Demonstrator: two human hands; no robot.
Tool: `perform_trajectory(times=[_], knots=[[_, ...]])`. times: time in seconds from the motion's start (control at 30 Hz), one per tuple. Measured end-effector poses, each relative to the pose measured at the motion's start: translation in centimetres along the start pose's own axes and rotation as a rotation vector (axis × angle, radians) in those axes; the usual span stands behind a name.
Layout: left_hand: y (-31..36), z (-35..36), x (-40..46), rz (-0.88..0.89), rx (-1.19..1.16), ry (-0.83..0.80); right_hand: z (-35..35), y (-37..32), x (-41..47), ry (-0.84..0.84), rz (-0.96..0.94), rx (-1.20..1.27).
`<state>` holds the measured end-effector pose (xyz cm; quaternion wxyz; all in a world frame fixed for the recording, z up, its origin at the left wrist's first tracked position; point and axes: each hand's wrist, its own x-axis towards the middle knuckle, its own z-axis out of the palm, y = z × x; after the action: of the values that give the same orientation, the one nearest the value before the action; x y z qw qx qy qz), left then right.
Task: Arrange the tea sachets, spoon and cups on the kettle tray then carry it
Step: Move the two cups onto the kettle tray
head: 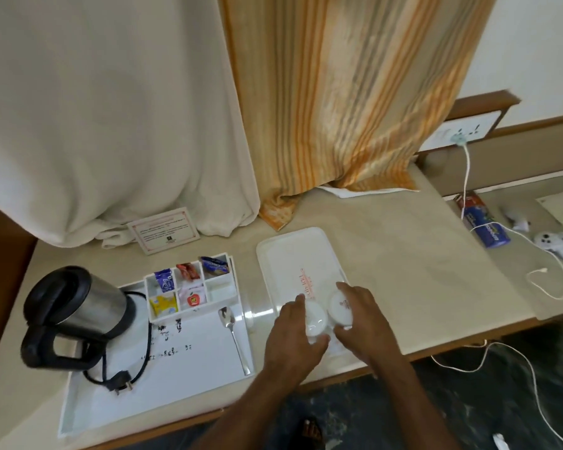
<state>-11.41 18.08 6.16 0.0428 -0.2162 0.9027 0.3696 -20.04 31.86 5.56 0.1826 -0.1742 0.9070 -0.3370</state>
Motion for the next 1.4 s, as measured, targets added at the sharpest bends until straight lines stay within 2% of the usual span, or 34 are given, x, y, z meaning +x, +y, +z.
perform_trajectory(times=[0.1,0.2,0.43,0.57,0.73,0.87,0.97,1.03,1.13,1.23,1.3,1.4], knots=[[-0.3,-1.6,-0.3,-0.032,-0.127,0.059,-0.4,-1.0,-0.5,0.046,-0.043,0.038],[-2.8,-5.1,-1.6,-0.018,-0.132,0.158,0.6,-4.1,-1.2,0.043,-0.11,0.055],[-12.2,-13.5,-5.2,-0.085,0.02,0.251,9.2,-14.0,-2.1,-0.115,-0.254,-0.09],[-16.2,-15.8,-6.6,-0.16,-0.002,0.275,13.8,-16.7,-2.5,-0.196,-0.252,-0.094],[-19.2,-16.1,-6.3,-0.182,-0.022,0.207,16.6,-17.4,-2.4,-0.214,-0.236,-0.174],[-19.8,-16.2,-6.1,-0.156,-0.081,0.185,16.7,-17.9,-2.2,-0.227,-0.189,-0.208],[-19.6,-17.2,-6.5,-0.135,-0.073,0.105,15.6,-18.8,-2.7,-0.281,-0.184,-0.261],[-19.9,-18.5,-7.9,-0.065,0.009,0.133,13.7,-19.2,-3.3,-0.223,-0.197,-0.262],[-21.4,-20.8,-11.7,-0.059,0.11,0.292,10.8,-18.4,-4.0,0.016,-0.228,-0.125],[-24.6,-22.2,-14.2,-0.193,0.215,0.464,10.5,-16.4,-4.1,0.133,-0.072,-0.051],[-26.6,-22.6,-14.3,-0.388,0.237,0.452,11.6,-15.4,-3.4,0.107,0.071,-0.038],[-29.8,-22.7,-12.6,-0.516,0.169,0.481,13.7,-14.6,-1.5,0.037,0.206,-0.002]])
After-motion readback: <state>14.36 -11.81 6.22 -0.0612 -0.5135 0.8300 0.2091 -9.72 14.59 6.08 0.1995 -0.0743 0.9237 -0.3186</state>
